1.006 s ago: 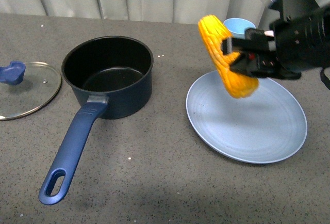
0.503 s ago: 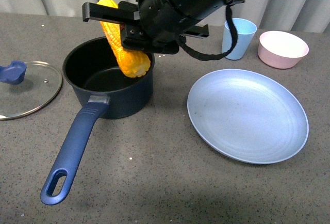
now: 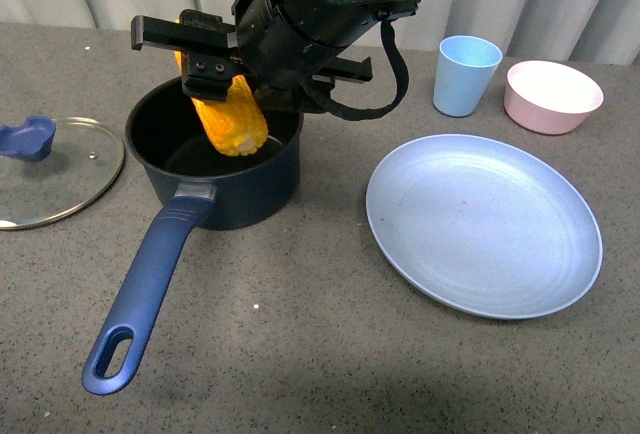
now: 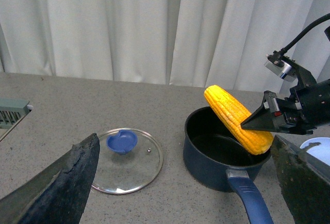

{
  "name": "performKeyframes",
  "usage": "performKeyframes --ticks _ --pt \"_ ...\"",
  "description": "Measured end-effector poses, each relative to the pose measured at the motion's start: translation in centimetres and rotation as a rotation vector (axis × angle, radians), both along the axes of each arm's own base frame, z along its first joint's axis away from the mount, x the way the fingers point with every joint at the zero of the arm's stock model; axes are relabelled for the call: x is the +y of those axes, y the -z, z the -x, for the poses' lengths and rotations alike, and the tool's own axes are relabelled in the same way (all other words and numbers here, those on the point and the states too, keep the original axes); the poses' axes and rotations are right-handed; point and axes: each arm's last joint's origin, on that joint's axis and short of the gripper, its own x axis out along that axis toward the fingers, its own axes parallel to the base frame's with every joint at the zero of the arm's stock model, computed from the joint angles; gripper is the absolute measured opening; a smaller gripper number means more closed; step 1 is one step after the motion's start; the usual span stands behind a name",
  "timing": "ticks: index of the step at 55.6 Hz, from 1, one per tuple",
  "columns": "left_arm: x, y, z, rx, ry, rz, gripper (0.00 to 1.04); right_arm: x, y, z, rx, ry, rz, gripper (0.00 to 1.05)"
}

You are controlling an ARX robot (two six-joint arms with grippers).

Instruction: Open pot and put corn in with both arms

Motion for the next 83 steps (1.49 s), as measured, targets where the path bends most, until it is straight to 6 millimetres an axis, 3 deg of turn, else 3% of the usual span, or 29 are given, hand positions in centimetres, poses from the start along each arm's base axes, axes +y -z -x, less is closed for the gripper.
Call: performKeyframes --ticks 12,17,25,31,48,54,60,69,75,83 --pt "0.0 0.0 0.0 0.000 0.000 0.000 0.98 -0.3 0.4 0.1 -0.018 0.015 -0.003 0.88" --pt "0.0 0.0 0.0 0.000 0.000 0.000 0.98 -1.0 0.4 0.7 -0.043 0.037 -0.001 0.97" --pt "0.0 0.0 0.0 0.000 0.000 0.000 0.98 -3.9 -1.9 2.4 -0.203 0.120 0.010 0.95" --pt "0.0 0.0 0.0 0.000 0.000 0.000 0.98 -8.6 -4.5 5.7 -0.402 0.204 0.050 0.95" --pt "0.0 0.0 0.0 0.000 0.000 0.000 0.98 -18.8 -2.2 14.4 -0.443 0.390 0.265 0.95" --pt "0.0 0.0 0.0 0.000 0.000 0.000 0.98 -23.0 -2.0 18.9 -0.452 0.551 0.337 0.95" --pt "0.0 0.0 0.0 0.000 0.000 0.000 0.98 -24.4 -2.2 21.8 -0.548 0.594 0.344 0.95" --pt "0.0 0.0 0.0 0.000 0.000 0.000 0.98 -24.5 -2.4 22.1 -0.600 0.587 0.338 0.94" --pt "0.0 0.0 0.0 -0.001 0.000 0.000 0.98 -24.9 -1.5 22.5 -0.770 0.588 0.237 0.78" --pt "0.0 0.0 0.0 -0.001 0.000 0.000 0.98 -25.7 -2.8 23.4 -0.928 0.632 0.165 0.53"
